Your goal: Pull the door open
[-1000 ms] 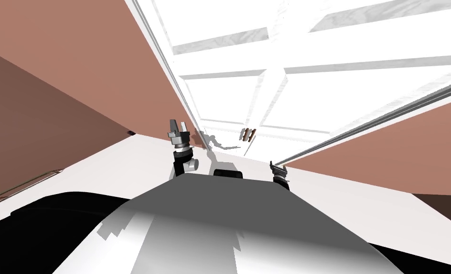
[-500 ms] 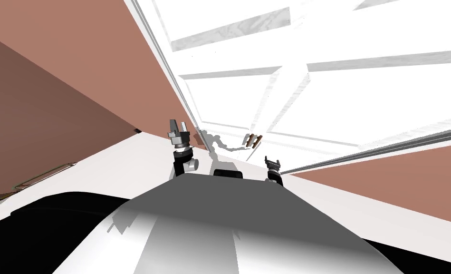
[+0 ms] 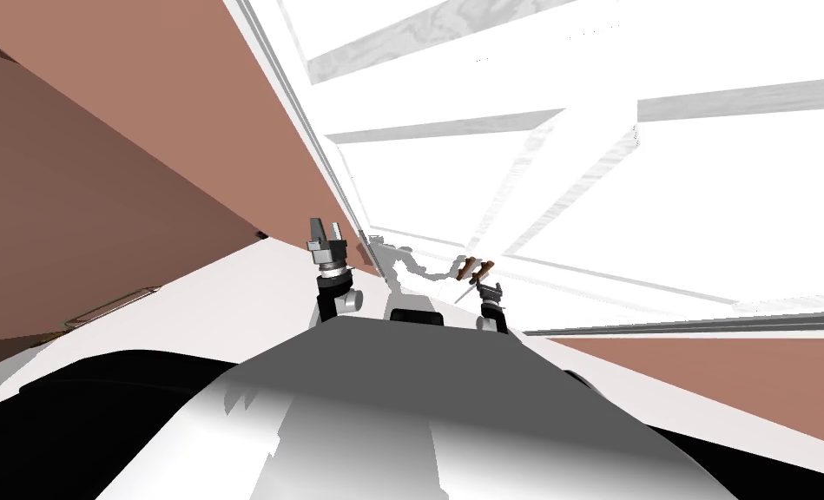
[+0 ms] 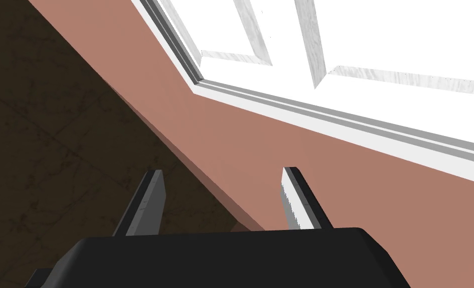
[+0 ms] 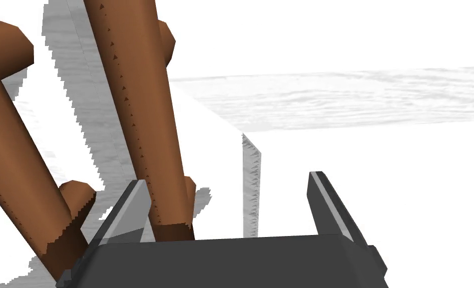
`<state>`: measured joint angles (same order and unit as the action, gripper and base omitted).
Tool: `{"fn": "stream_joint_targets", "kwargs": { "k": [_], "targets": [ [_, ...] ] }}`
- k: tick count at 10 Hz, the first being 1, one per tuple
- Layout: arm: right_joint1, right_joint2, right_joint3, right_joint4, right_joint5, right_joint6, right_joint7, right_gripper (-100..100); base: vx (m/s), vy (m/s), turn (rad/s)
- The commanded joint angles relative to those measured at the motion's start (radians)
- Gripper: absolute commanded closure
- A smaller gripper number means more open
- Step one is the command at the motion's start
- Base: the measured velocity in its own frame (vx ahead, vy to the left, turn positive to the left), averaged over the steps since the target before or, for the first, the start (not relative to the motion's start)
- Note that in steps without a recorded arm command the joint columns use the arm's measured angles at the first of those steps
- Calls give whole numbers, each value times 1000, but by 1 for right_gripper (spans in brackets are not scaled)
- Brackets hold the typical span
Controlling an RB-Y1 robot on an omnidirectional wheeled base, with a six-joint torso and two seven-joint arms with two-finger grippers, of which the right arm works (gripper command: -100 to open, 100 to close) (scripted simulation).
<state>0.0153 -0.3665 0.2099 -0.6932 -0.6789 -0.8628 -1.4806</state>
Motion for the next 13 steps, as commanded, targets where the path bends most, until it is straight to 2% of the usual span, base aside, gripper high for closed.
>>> {"fn": "stream_joint_targets", "kwargs": {
  "k": [1,2,3,4,9,10,11,13],
  "targets": [
    [-13,10,8,-30,4,11,6,-100,134,10,1],
    [-17,13,10,-33,5,11,6,-100,86,16,1],
    [7,3,8,-18,2,17,1,-100,6,2,-33],
    [7,3,8,-18,2,17,1,100,-23,7,28],
    [7,3,8,-18,2,17,1,100,-3,14,10],
    [36,6,9,-7,2,20,4,100,-149,-18,-108],
    [35,0,11,20,3,10,-8,-100,-215,-8,-171],
    [47,-6,7,27,0,10,-8,-100,-166,-26,-61]
  ]
}}
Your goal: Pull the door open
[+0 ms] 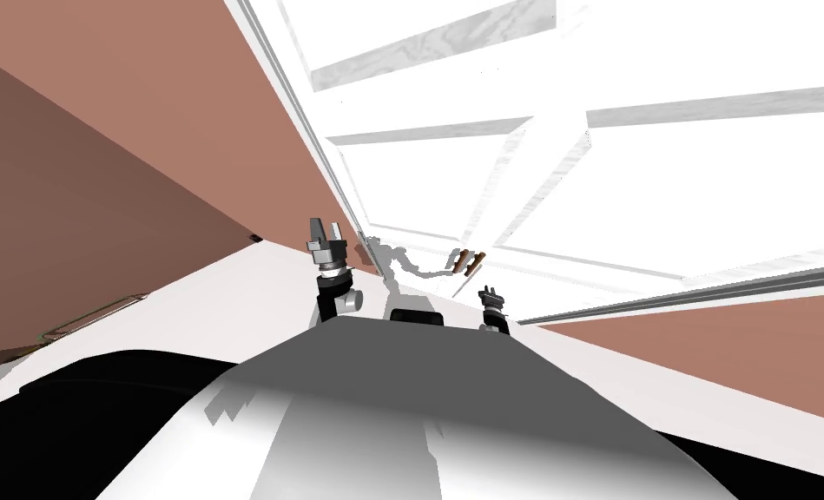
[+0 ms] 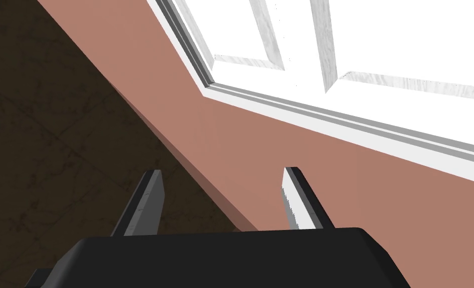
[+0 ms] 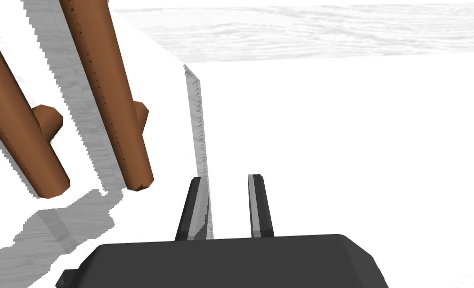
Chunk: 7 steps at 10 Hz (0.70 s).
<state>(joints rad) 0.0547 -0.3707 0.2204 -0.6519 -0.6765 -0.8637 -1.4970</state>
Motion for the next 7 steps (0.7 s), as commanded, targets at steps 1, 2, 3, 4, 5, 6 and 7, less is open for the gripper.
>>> {"fn": "stream_joint_targets", "kwargs": {
  "k": [1,2,3,4,5,6,7],
  "targets": [
    [29,-13,-10,-3,-7,11,8,-100,-140,3,-119],
    [34,-15,-12,0,-8,11,8,-100,-173,10,-100],
    [34,-15,-12,0,-8,11,8,-100,-114,3,-9],
    [45,-21,-15,6,-10,10,7,-100,-93,-2,-41],
    [57,-27,-19,11,-13,10,7,-100,-144,16,-84],
    [65,-31,-21,15,-15,10,6,-100,-162,12,-78],
    [72,-35,-23,19,-16,10,5,-100,-163,0,-74]
  ]
}}
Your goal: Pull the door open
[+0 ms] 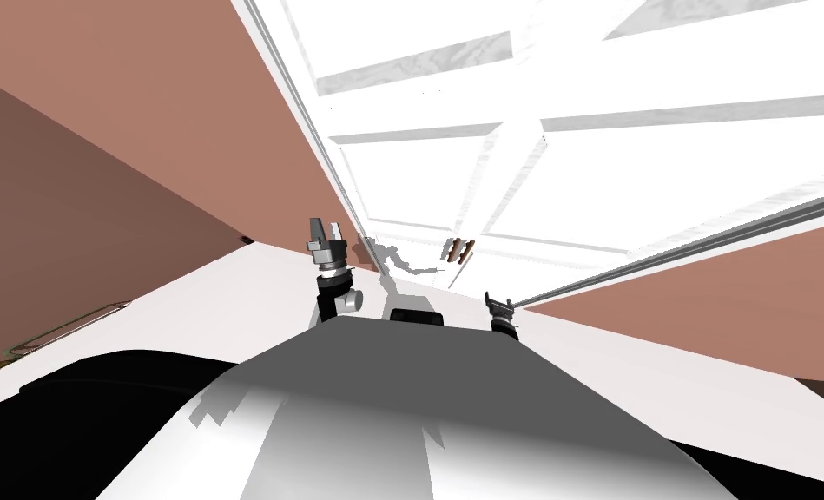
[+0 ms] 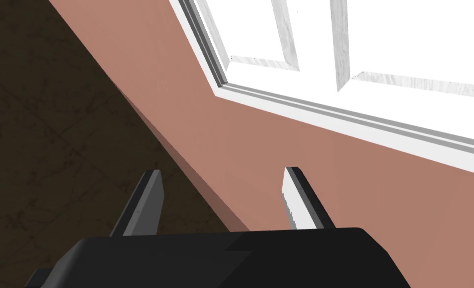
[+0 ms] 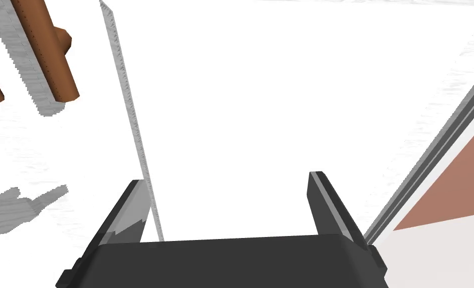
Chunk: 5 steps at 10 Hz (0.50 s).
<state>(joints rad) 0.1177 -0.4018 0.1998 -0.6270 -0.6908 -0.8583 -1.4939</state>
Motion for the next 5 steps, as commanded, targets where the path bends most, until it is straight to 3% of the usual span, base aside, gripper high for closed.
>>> {"fn": "stream_joint_targets", "kwargs": {
  "k": [1,5],
  "targets": [
    [18,-9,-4,-3,-4,4,1,-100,-165,14,-72],
    [40,-23,-4,1,-7,0,-7,-100,-158,17,-43]
  ]
}}
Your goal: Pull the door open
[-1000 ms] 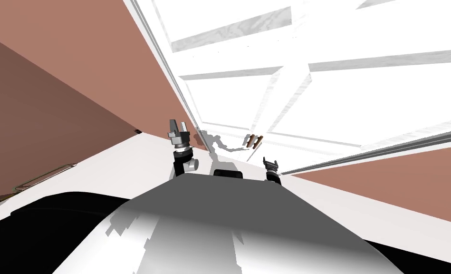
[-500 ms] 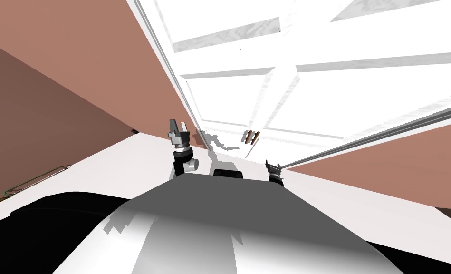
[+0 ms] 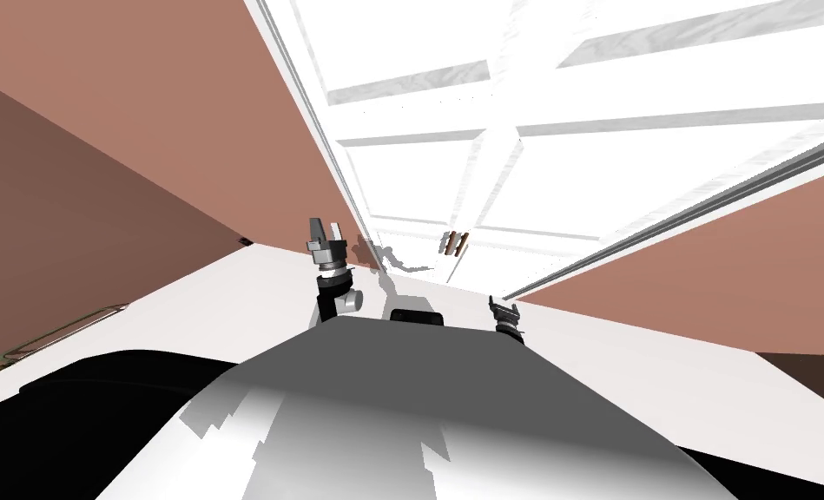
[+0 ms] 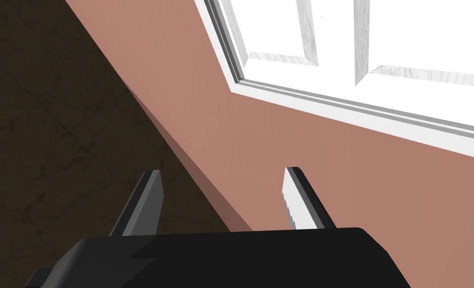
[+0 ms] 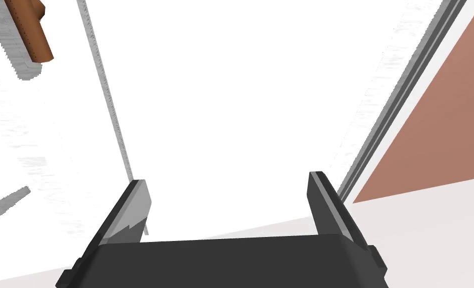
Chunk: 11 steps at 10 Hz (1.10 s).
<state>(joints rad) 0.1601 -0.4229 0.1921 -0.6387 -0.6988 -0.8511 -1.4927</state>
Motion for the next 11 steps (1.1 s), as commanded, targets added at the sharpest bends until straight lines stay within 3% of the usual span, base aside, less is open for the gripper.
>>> {"fn": "stream_joint_targets", "kwargs": {
  "k": [1,3,5,8,10,11],
  "targets": [
    [-9,-1,13,0,5,-12,-15,-100,-175,66,5],
    [-47,10,35,-35,15,-18,-26,-100,-8,89,153],
    [-58,14,39,-43,17,-19,-27,-100,132,38,49],
    [-101,25,55,-73,26,-23,-33,-100,122,25,108],
    [-101,25,55,-73,26,-23,-33,-100,95,13,2],
    [-123,30,60,-86,29,-24,-35,-100,111,9,118]
  ]
}}
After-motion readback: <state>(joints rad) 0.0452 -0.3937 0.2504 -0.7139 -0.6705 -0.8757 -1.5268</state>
